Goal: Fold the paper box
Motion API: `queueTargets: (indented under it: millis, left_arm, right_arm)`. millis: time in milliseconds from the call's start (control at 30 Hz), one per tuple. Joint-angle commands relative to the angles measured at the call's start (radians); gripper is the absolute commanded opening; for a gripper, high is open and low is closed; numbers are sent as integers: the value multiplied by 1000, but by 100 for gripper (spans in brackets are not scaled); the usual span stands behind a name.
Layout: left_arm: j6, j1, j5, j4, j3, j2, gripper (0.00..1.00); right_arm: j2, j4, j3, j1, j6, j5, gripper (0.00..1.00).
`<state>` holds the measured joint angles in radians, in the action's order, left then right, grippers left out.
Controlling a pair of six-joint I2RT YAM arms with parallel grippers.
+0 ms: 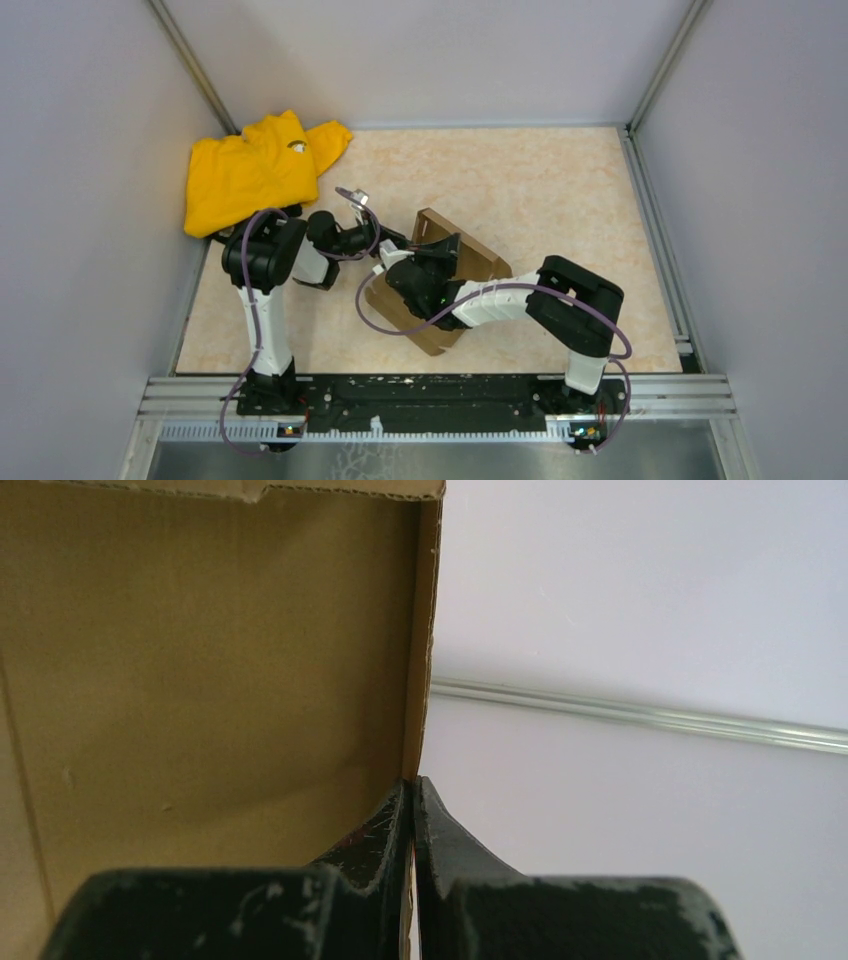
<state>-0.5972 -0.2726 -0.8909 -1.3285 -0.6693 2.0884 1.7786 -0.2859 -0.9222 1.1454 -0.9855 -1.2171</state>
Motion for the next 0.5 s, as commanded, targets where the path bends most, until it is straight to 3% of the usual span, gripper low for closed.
queueTargets:
  millis: [0, 467]
  left_arm:
    - [-3, 3, -8, -84, 4, -10, 70]
    - [-46, 3, -21, -158, -22, 44, 70]
  right_arm:
    - [-2, -109, 11, 15, -55, -46, 0]
    - [43, -451, 83, 14, -300, -82, 0]
